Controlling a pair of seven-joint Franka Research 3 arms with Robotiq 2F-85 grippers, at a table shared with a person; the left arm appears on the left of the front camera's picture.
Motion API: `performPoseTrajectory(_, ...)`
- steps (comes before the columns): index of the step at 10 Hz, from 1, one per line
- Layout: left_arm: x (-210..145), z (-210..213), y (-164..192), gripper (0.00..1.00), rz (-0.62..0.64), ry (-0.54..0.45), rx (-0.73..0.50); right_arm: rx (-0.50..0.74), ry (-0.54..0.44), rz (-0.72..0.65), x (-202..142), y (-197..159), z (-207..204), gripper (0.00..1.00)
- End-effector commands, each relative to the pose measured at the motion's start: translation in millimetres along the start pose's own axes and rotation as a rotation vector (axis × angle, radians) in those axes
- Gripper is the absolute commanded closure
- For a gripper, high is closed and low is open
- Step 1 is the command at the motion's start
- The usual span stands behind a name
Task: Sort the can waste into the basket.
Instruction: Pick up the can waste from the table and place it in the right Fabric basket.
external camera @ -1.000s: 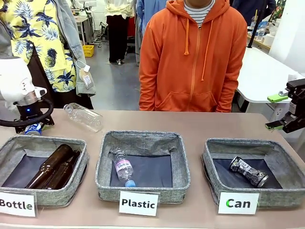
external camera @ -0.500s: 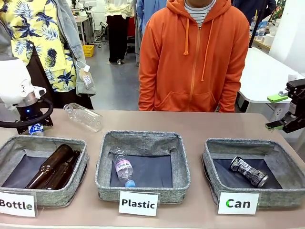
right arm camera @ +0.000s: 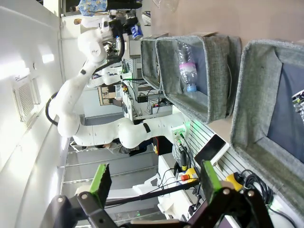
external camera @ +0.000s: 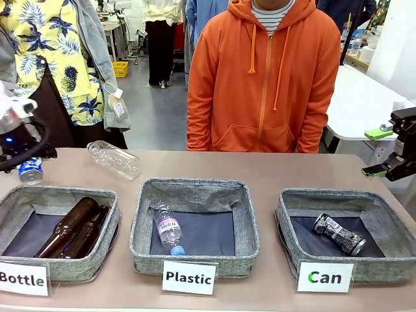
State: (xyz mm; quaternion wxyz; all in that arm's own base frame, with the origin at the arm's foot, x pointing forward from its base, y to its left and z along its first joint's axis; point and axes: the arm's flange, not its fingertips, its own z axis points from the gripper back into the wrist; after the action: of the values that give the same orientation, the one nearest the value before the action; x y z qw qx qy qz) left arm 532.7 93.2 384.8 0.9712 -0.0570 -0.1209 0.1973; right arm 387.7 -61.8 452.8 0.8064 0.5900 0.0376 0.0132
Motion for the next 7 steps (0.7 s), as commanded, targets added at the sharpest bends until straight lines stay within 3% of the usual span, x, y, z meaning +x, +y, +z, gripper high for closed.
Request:
performPoseTrajectory(1, -39, 51, 40, 1.00, -0.123, -0.028, -0.165, -0.005, 0.012, 0.022, -2, 1, 3, 0.00)
performPoseTrajectory(3, -81, 96, 70, 1.00, -0.340, -0.111, -0.330, -0.005, 0.012, 0.022, -2, 1, 3, 0.00)
performPoseTrajectory(5, -127, 111, 87, 1.00, -0.691, -0.192, -0.476, -0.005, 0.012, 0.022, -2, 1, 3, 0.00)
performPoseTrajectory(6, -141, 108, 85, 1.00, -0.830, -0.217, -0.445, -0.005, 0.012, 0.022, -2, 1, 3, 0.00)
performPoseTrajectory(7, -154, 103, 84, 1.00, -1.052, -0.252, -0.388, -0.005, 0.012, 0.022, -2, 1, 3, 0.00)
